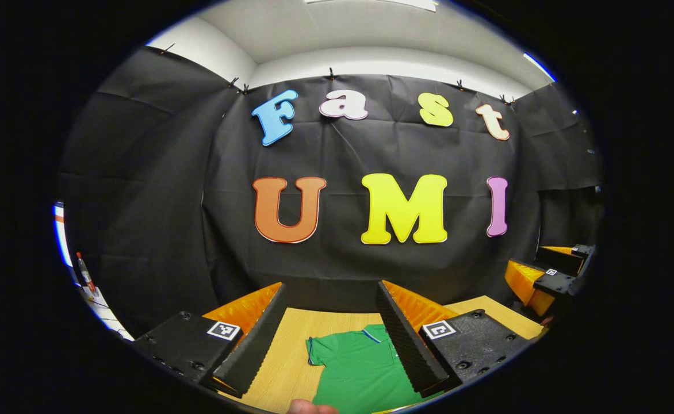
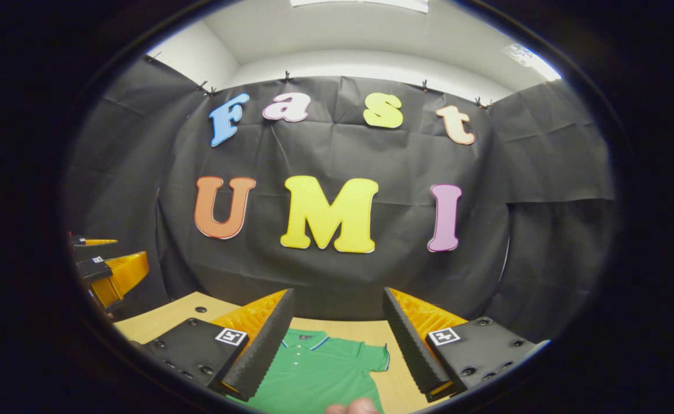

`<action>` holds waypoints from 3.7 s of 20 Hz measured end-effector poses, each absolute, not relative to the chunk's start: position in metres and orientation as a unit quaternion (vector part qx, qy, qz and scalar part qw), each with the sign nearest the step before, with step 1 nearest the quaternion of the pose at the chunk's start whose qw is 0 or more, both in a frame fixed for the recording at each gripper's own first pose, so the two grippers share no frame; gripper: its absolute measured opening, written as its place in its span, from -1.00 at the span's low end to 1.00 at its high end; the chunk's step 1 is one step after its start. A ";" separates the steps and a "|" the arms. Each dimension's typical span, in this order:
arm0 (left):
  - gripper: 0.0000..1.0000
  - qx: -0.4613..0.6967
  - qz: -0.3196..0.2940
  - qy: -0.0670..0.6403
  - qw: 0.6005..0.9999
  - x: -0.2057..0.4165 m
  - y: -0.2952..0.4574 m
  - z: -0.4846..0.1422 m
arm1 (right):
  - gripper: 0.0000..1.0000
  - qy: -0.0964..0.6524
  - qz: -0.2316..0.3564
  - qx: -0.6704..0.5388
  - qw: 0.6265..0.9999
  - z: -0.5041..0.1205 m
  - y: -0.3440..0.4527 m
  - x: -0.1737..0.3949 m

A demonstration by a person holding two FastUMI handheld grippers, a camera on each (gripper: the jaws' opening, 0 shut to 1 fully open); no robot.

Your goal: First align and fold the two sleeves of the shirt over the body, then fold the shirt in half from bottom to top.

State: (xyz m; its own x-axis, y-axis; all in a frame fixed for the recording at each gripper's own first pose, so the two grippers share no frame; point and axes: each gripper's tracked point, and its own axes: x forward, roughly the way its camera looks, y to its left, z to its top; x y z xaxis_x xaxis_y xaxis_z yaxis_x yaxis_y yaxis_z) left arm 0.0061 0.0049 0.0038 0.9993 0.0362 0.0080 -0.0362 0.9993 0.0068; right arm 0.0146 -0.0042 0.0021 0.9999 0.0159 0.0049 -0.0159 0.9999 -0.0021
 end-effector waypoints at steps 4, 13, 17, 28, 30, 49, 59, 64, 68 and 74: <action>0.98 0.003 0.021 -0.005 1.000 0.010 0.002 0.003 | 0.96 0.000 0.008 -0.001 1.000 0.000 -0.012 0.022; 0.98 0.011 0.024 -0.008 1.000 0.015 0.000 -0.004 | 0.94 0.027 0.018 -0.009 0.999 -0.022 -0.024 0.037; 1.00 0.007 0.017 0.012 1.000 0.017 -0.005 -0.020 | 0.96 0.050 0.012 -0.014 0.999 -0.044 -0.037 0.043; 0.98 0.026 -0.005 0.053 0.998 0.029 -0.040 -0.042 | 0.96 0.137 -0.003 -0.036 0.990 -0.149 -0.117 0.112; 0.98 0.031 -0.004 0.057 0.998 0.033 -0.045 -0.043 | 0.96 0.170 0.003 -0.026 0.985 -0.175 -0.127 0.130; 0.99 0.065 0.054 0.151 0.985 0.038 -0.046 -0.105 | 0.97 0.328 0.022 0.025 0.944 -0.366 -0.155 0.271; 1.00 0.078 0.055 0.167 0.981 0.041 -0.049 -0.115 | -0.11 0.358 0.035 0.033 0.932 -0.389 -0.153 0.277; 1.00 0.083 0.057 0.167 0.981 0.039 -0.046 -0.114 | -0.88 0.366 0.039 0.049 0.928 -0.388 -0.151 0.276; 1.00 0.075 0.061 0.169 0.981 0.037 -0.042 -0.115 | -0.83 0.341 0.030 0.050 0.938 -0.363 -0.157 0.280; 1.00 0.060 0.071 0.161 0.983 0.030 -0.033 -0.111 | -0.89 0.307 0.040 0.051 0.949 -0.305 -0.127 0.283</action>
